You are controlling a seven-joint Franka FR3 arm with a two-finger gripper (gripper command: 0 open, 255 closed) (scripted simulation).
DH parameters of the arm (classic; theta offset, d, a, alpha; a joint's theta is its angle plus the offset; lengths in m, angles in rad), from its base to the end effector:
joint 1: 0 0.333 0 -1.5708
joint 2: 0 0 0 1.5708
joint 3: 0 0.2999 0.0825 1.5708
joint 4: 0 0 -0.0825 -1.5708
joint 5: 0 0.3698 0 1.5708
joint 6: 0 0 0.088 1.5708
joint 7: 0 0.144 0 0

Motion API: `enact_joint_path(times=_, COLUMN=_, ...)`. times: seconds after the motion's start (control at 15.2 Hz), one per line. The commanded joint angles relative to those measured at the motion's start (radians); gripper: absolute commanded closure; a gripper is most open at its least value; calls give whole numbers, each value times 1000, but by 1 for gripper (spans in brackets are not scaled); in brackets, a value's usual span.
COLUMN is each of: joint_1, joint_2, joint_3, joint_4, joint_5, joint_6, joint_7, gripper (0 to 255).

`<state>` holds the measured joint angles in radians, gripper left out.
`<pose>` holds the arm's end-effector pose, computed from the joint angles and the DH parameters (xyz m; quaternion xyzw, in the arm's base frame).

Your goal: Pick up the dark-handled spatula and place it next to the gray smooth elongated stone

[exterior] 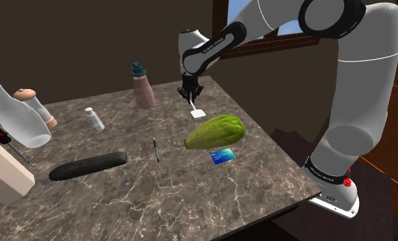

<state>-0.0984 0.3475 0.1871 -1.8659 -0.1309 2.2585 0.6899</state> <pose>0.6186 0.0434 0.2949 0.9641 -0.2633 0.0321 0.0085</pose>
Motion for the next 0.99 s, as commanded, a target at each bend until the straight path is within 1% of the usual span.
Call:
enact_joint_path(times=0.0, joint_1=0, joint_2=0, joint_3=0, joint_4=0, joint_5=0, joint_6=0, joint_7=0, gripper=255)
enact_joint_path(times=0.4, joint_1=0, joint_2=0, joint_3=0, joint_4=0, joint_5=0, joint_6=0, joint_7=0, gripper=255)
enact_joint_path(times=0.92, joint_1=-4, joint_2=-49, joint_3=6, joint_4=43, joint_5=17, joint_6=-91, joint_7=-13, gripper=255)
